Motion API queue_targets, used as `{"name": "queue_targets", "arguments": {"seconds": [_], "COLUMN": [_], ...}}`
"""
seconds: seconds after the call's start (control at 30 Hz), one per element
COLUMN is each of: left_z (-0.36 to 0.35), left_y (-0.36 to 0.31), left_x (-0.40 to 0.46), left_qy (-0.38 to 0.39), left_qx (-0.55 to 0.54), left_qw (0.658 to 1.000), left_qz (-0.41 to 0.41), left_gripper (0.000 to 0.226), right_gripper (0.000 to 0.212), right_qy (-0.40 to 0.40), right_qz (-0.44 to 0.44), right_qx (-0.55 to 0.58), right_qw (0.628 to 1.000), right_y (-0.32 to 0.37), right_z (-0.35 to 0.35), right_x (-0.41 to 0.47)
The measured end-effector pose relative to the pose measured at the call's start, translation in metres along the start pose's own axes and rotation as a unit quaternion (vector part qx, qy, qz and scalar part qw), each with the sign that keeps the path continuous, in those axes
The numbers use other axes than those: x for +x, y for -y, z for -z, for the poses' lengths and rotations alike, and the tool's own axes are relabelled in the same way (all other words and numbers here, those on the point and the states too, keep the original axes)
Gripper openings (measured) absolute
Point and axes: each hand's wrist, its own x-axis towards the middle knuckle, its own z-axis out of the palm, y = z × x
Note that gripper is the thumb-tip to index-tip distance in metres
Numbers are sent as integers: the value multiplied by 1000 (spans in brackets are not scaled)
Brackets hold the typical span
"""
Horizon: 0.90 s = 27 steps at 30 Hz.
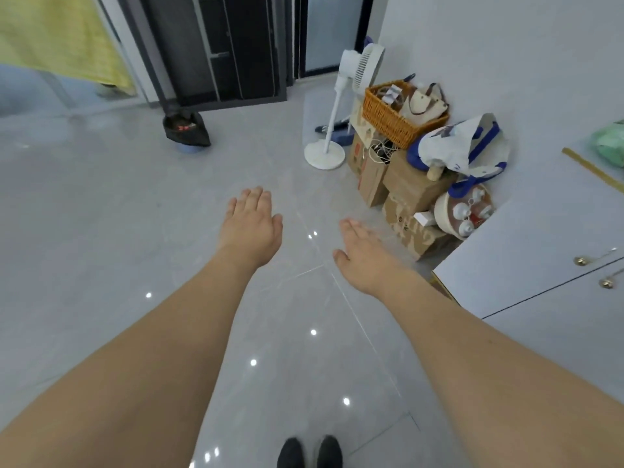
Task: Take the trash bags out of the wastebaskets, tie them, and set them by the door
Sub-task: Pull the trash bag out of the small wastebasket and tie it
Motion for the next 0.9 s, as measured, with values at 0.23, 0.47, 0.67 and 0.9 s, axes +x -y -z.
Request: {"name": "queue_targets", "arguments": {"seconds": [0.23,0.47,0.67,0.9], "left_z": [-11,-14,-22,-31], "left_y": [47,96,153,240], "left_x": [66,141,199,296], "left_qy": [10,13,25,46], "left_qx": [3,1,-8,-22], "left_qw": [999,993,987,984], "left_qz": [48,117,156,168], "left_gripper": [56,57,56,56], "right_gripper": [64,64,64,63], "right_qy": [25,54,89,112], "right_qz": [51,101,125,119], "right_qx": [-21,-28,-28,-33], "right_qw": [998,993,988,986], "right_y": [15,34,63,114], "right_z": [-13,0,-5,-9], "right_x": [104,217,308,429]}}
